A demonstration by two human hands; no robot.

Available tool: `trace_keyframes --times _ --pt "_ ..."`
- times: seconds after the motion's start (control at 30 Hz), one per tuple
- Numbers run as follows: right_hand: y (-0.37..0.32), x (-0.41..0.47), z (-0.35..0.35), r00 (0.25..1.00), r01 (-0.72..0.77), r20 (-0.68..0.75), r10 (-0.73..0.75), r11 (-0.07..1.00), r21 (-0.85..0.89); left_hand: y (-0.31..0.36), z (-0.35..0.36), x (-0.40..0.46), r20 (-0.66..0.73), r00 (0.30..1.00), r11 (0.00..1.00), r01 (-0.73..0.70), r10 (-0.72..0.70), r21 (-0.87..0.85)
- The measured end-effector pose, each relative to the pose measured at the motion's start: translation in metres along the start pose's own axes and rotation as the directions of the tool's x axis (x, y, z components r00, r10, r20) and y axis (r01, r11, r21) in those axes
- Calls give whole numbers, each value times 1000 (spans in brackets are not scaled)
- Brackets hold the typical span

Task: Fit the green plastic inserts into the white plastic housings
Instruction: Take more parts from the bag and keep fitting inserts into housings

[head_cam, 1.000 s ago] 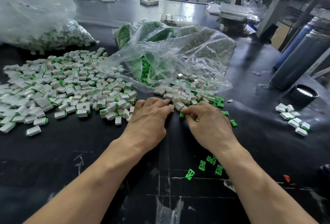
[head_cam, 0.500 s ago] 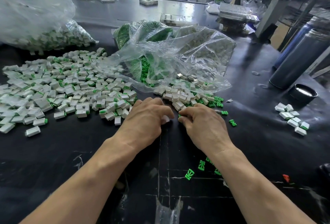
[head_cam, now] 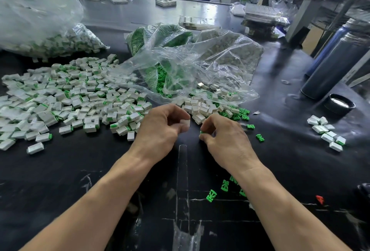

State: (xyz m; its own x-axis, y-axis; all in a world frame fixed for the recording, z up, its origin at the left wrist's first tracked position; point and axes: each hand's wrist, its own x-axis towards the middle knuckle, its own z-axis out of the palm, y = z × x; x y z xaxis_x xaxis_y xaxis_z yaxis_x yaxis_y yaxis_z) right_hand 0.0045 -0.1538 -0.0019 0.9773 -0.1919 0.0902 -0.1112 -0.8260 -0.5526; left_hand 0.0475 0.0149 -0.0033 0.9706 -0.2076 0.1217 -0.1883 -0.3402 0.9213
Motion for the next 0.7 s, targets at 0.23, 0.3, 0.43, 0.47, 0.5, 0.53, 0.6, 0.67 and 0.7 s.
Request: trace_keyframes --times 0.23,0.3,0.43,0.47,0.5,0.53,0.6,0.67,0.7 --pt "4 2 1 990 18 -123 61 828 560 2 0 1 36 998 931 69 -60 -359" --pt "3 1 -1 987 55 -144 69 701 711 3 1 1 55 996 912 83 -67 -401" --pt "-1 -3 -3 988 99 -153 38 606 789 4 4 0 98 993 895 96 -59 -436" --pt "-2 -4 -3 989 99 -145 30 599 794 4 4 0 106 993 893 96 -55 -439" --pt "-3 -5 -2 990 98 -137 20 600 794 4 5 -1 112 992 893 97 -53 -440" --pt "-4 -5 -2 991 97 -130 11 607 789 5 5 -1 116 992 894 98 -52 -438" --pt "-5 -6 -3 992 98 -127 2 618 780 6 5 -2 121 991 896 98 -50 -434" --pt "-5 -6 -3 992 92 -127 10 631 770 7 6 -2 119 992 892 98 -50 -442" --pt "-5 -5 -3 992 87 -127 17 641 763 8 6 -3 118 992 890 98 -49 -446"
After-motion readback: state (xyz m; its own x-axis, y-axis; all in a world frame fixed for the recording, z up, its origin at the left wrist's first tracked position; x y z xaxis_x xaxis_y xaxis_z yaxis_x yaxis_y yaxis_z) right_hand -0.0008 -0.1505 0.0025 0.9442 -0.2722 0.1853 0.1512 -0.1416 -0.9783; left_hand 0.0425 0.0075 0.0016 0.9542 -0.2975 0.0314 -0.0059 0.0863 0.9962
